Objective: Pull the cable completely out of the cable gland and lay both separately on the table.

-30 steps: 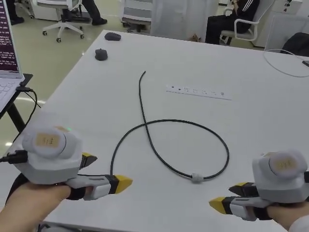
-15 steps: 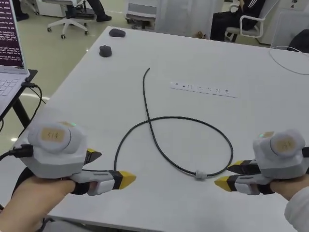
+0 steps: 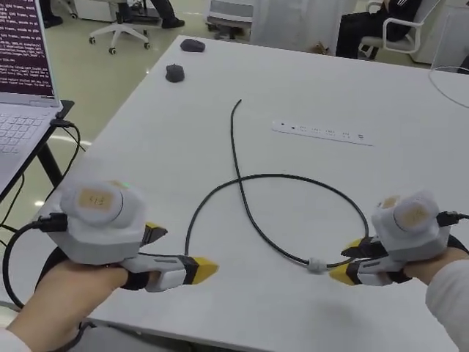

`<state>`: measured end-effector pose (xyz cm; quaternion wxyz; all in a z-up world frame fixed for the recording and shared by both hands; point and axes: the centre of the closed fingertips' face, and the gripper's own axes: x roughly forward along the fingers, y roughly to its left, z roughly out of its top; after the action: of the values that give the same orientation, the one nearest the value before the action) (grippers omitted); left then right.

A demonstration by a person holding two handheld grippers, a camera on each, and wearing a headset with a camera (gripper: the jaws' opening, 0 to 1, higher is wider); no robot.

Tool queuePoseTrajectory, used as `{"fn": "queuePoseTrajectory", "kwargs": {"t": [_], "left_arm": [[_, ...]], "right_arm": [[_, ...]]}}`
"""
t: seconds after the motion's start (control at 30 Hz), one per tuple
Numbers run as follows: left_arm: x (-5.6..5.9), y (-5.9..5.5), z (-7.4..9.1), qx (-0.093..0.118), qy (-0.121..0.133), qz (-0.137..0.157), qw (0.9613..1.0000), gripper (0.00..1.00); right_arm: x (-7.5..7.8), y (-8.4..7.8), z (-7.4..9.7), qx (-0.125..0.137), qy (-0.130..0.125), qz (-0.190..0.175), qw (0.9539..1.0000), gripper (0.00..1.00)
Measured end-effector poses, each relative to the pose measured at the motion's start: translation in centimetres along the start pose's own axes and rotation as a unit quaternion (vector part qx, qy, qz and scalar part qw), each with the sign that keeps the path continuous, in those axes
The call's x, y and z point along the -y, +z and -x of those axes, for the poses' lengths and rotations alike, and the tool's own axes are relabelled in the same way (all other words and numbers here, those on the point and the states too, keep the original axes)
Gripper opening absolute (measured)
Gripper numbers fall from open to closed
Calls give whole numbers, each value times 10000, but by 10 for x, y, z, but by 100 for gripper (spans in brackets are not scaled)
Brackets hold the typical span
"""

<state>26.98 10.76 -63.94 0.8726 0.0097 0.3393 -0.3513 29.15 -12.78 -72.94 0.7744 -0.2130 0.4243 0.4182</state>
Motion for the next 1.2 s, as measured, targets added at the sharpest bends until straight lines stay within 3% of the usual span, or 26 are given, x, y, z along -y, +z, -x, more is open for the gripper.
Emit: {"fn": "queuePoseTrajectory", "kwargs": {"t": [0.07, 0.17, 0.43, 0.73, 0.97, 1.2], "left_arm": [[1, 0, 0, -6, -10, 0, 10000, 66], [1, -1, -1, 7, -27, 62, 10000, 66], [0, -3, -2, -42, -42, 82, 9999, 65], [1, -4, -5, -78, -89, 67, 9999, 65], [3, -5, -6, -79, -108, 114, 9998, 64], [9, -3, -7, -77, -189, 28, 9998, 64]], "right_arm": [[-1, 3, -5, 123, 127, 26, 9998, 30], [6, -1, -14, -9, 141, 128, 9998, 29], [14, -1, -29, -54, 244, 322, 9992, 25], [12, -3, -40, -126, 367, 605, 9974, 21], [9, -1, -41, -8, 413, 851, 9955, 13], [4, -1, -39, 6, 363, 909, 9952, 12]]}}
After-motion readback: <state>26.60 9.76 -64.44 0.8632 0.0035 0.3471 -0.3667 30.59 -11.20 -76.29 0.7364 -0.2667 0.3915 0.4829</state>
